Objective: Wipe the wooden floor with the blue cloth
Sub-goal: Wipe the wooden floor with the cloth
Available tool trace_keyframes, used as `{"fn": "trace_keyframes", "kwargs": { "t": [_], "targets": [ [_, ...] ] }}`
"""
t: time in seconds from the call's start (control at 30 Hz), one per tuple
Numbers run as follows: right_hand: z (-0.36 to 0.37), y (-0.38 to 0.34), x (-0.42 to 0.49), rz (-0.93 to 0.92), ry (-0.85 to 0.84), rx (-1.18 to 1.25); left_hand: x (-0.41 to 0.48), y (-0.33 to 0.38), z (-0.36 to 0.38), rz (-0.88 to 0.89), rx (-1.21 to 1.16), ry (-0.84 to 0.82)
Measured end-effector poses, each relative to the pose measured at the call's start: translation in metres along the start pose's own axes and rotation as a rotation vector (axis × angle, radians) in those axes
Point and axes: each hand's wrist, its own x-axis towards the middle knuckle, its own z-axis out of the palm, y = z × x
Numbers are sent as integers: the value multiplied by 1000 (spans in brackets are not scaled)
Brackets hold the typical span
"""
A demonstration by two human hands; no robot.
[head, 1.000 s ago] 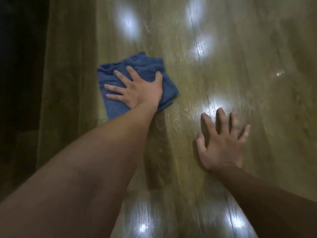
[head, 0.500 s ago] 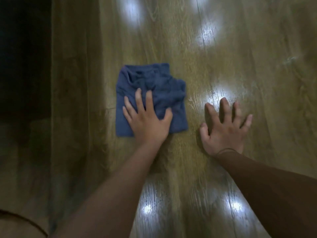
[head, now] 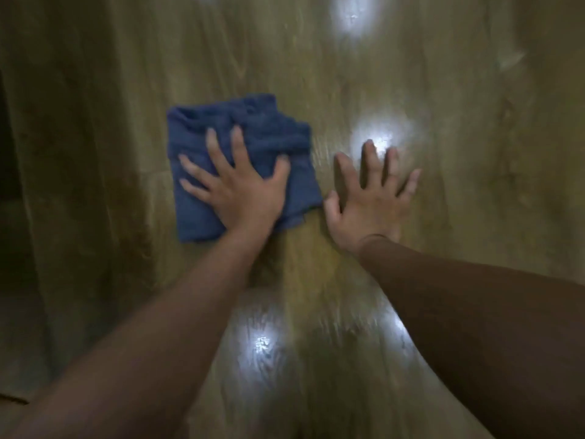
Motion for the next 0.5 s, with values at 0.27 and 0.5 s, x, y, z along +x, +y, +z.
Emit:
{"fn": "trace_keyframes", "kwargs": {
  "t": [0.27,0.5],
  "targets": [
    [-5,1,-2,-14,-42,17,25,14,0,-15,56,1],
    [-16,141,-11,186,44,33,30,14,8,-21,98,-10]
  ]
}}
